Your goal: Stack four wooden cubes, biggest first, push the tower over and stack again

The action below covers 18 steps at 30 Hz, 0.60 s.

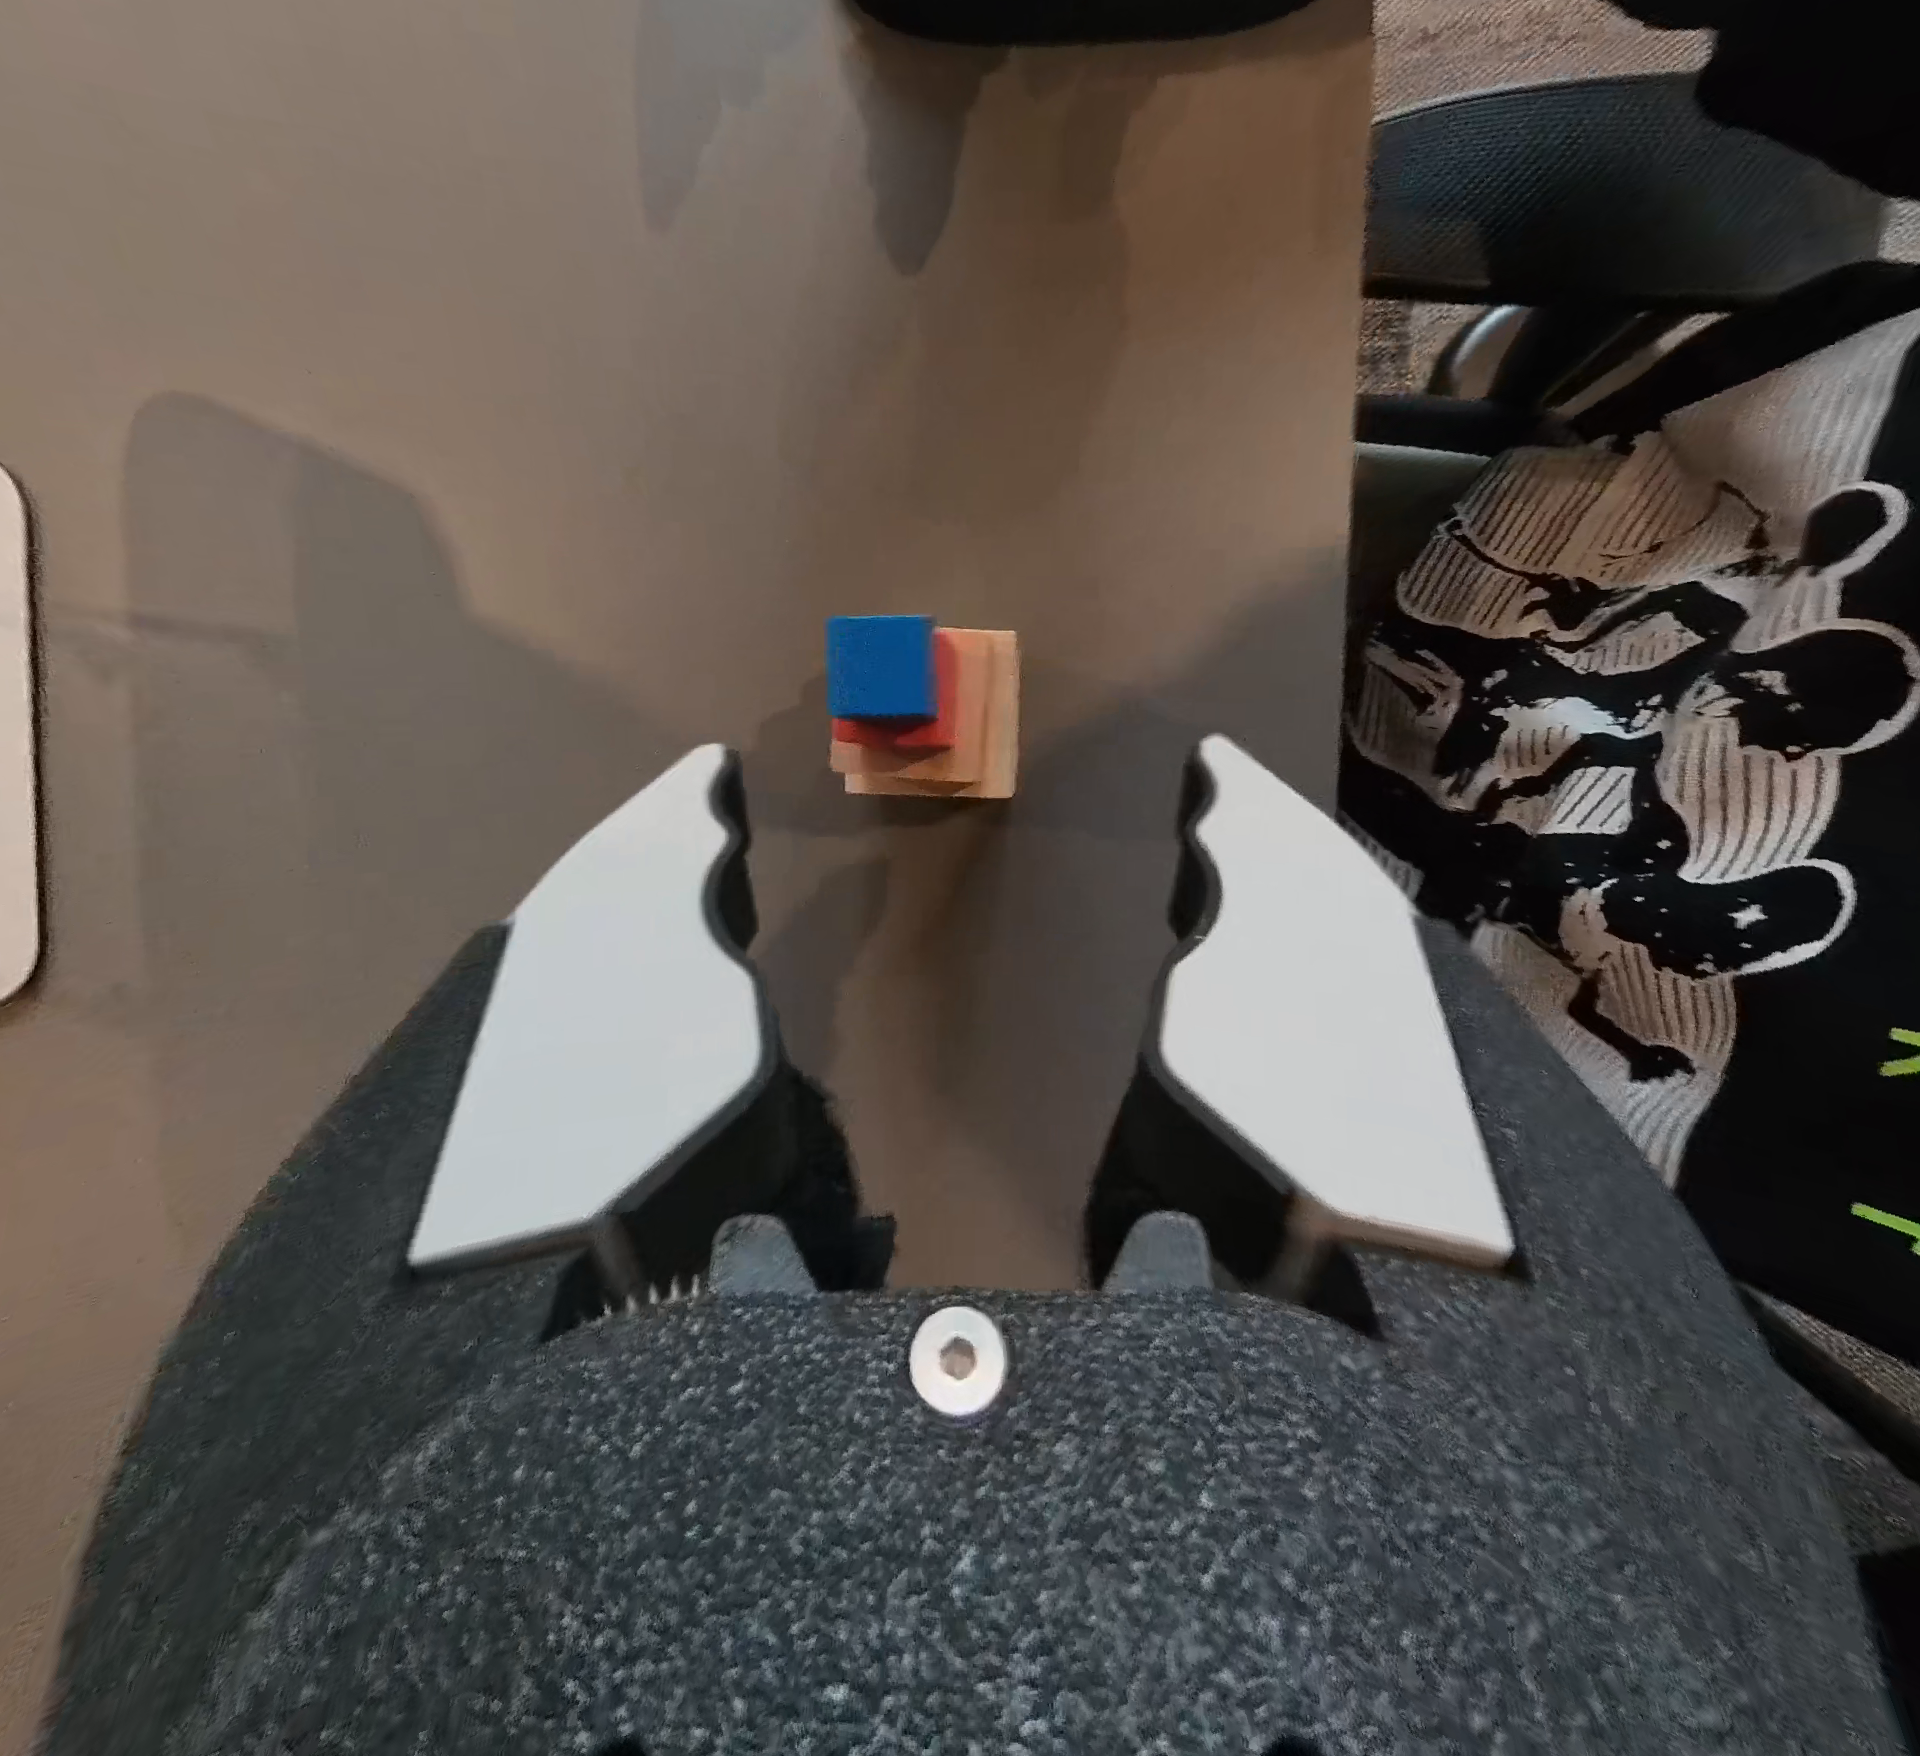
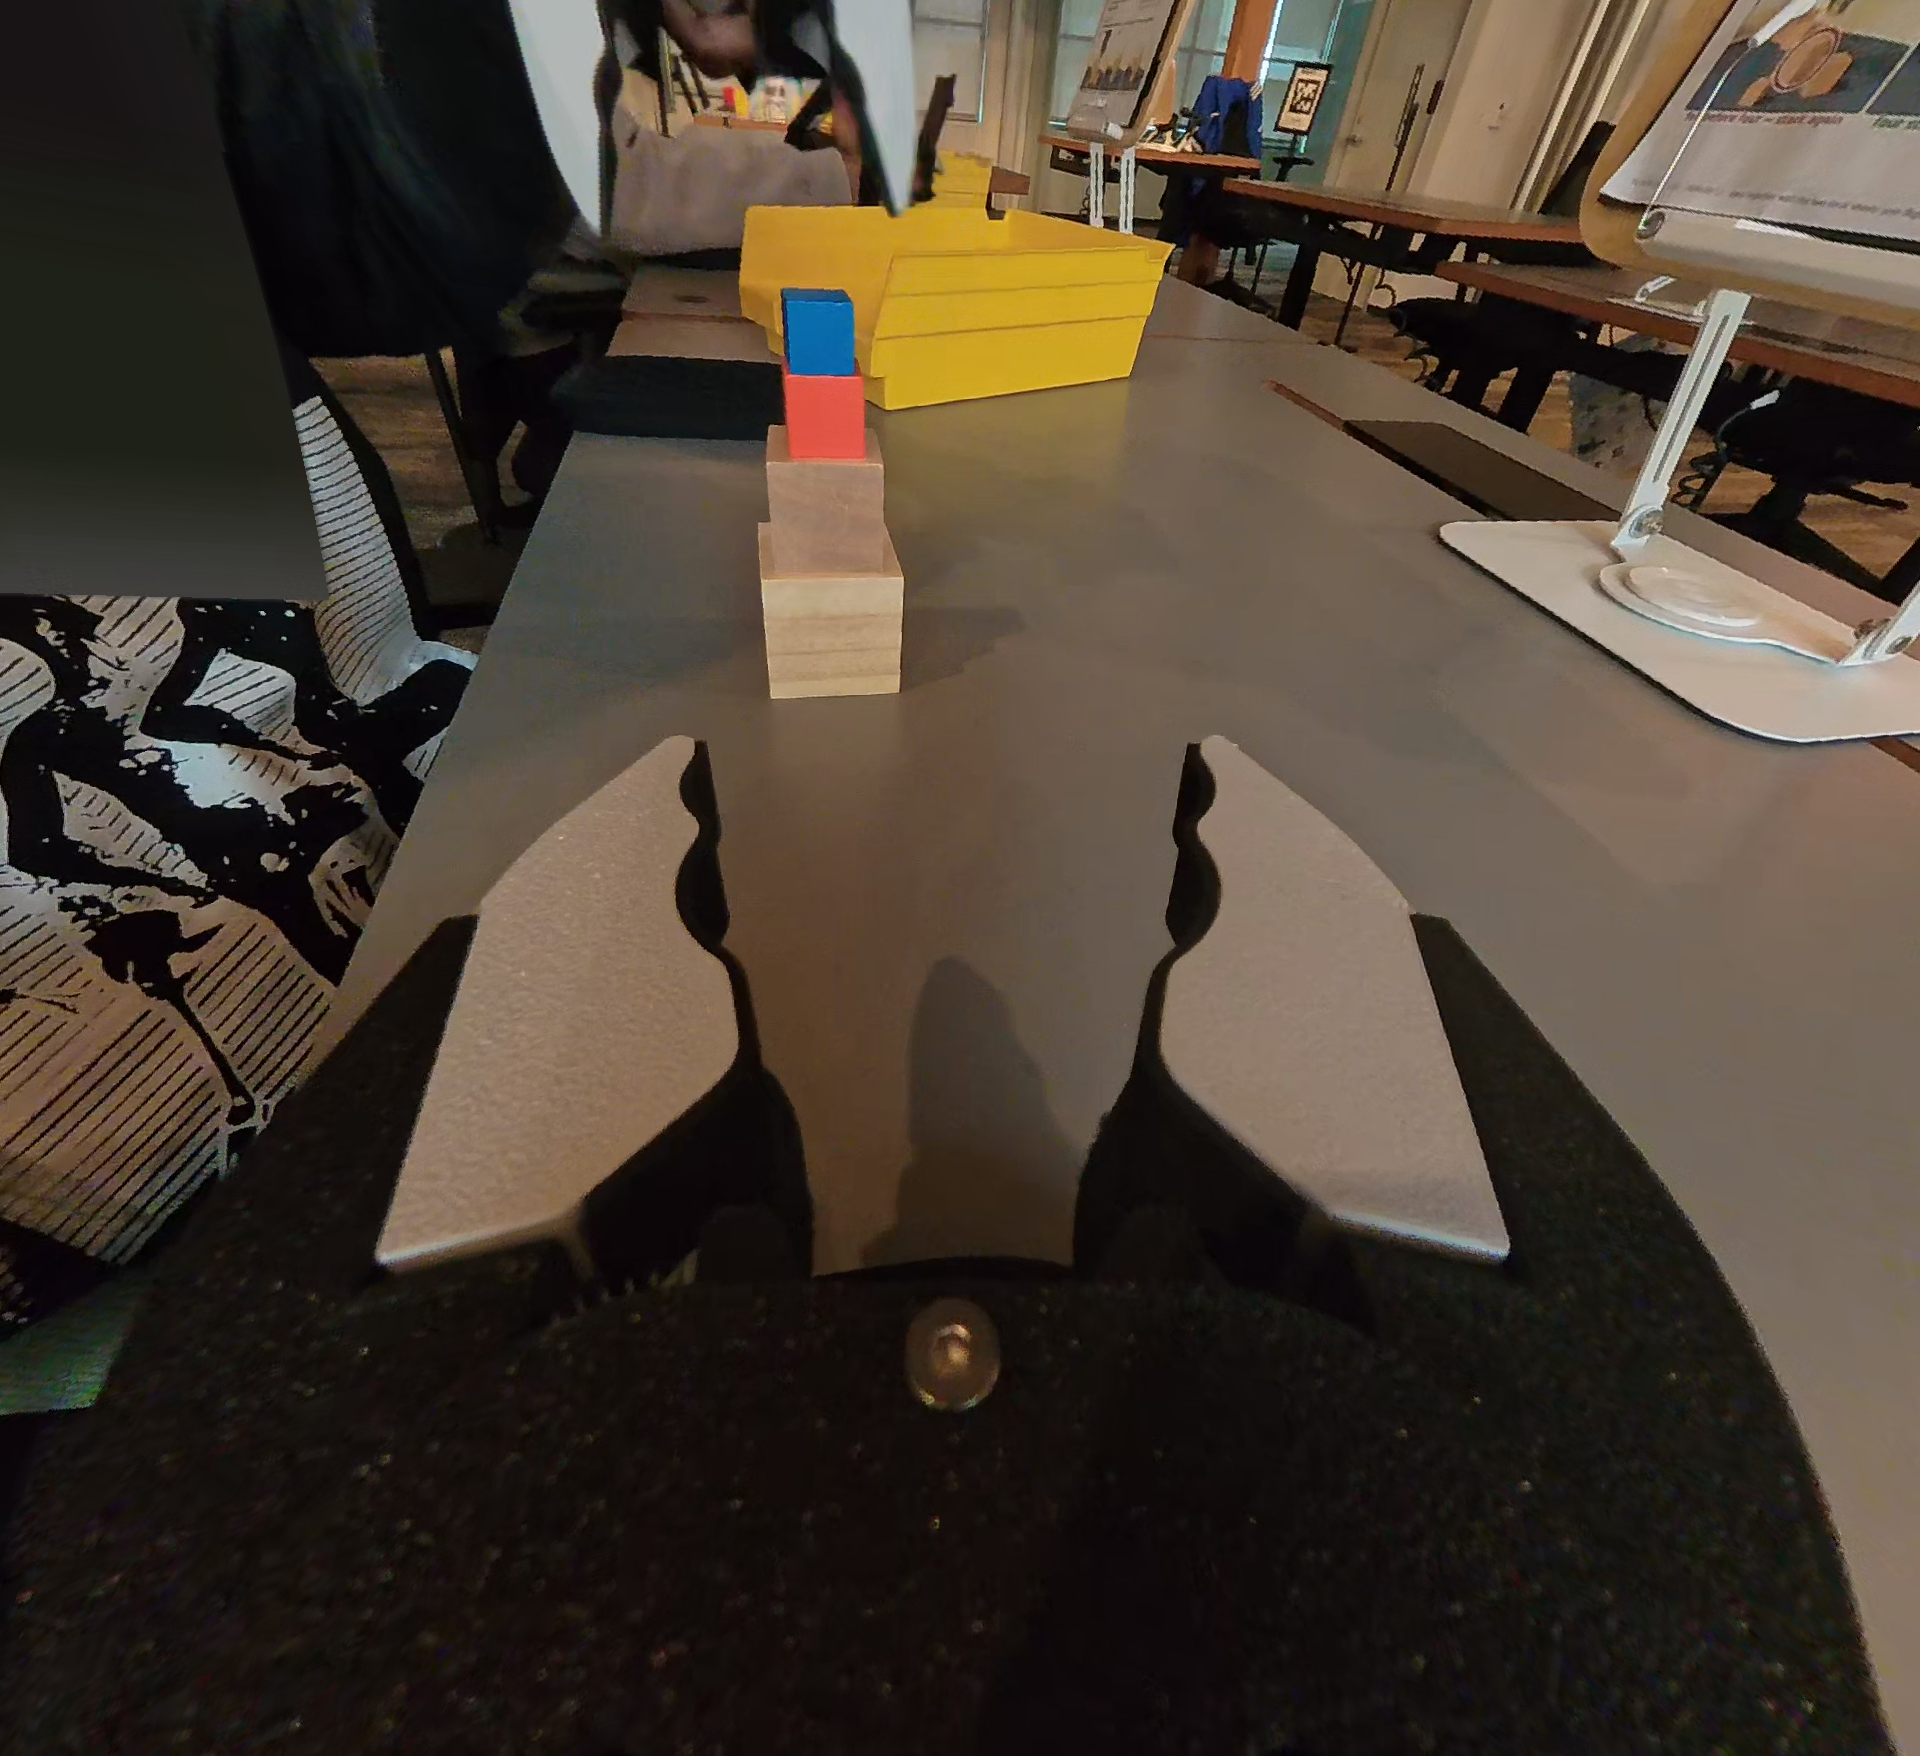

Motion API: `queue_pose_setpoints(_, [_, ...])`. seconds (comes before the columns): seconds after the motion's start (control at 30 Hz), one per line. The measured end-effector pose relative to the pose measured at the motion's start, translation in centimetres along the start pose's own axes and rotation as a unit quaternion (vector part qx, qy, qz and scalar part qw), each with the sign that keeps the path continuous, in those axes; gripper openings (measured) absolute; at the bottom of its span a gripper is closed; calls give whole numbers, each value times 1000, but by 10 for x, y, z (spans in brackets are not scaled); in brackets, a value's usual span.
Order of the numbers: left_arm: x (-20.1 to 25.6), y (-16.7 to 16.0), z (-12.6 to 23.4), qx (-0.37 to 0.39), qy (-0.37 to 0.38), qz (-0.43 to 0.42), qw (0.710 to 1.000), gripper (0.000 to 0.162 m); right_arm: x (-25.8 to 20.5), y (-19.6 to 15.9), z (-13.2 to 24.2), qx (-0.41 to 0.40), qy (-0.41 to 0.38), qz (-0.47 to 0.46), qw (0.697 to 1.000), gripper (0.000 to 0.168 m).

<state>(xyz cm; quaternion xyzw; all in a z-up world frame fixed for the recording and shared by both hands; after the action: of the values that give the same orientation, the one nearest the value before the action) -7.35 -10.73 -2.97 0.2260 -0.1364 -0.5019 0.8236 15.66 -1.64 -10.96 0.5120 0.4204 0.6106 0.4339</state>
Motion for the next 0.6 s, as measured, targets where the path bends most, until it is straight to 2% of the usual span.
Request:
queue_pose_setpoints(0.07, [10,3,8,13,-9,-3,1000,54,0,0,0,0,0,1,1000,84])
queue_pose_setpoints(0.17, [28,6,16,23,-32,-3,999,5,0,0,0,1,0,3,1000,84])
queue_pose_setpoints(0.2, [33,6,18,22,-36,-3,999,0,0,0,0,1,0,3,1000,84])
queue_pose_setpoints(0.4, [61,1,9,22,-39,-11,999,0,-1,1,0,2,3,6,1000,84])
queue_pose_setpoints(0.6, [65,-16,-29,73,-41,63,995,0,-2,1,0,2,4,7,1000,84])
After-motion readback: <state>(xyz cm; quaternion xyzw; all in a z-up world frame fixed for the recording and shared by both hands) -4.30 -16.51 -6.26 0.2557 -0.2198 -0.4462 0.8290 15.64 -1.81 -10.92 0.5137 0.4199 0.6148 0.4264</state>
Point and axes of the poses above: each gripper's, where its closed fingertips meet, z back along the fingers, y out of its top, x = y × z across the jaws, the point moved 4 cm from there along z, back along the fingers, and after that the axes turned 11 degrees about z, right-handed, at the moved point
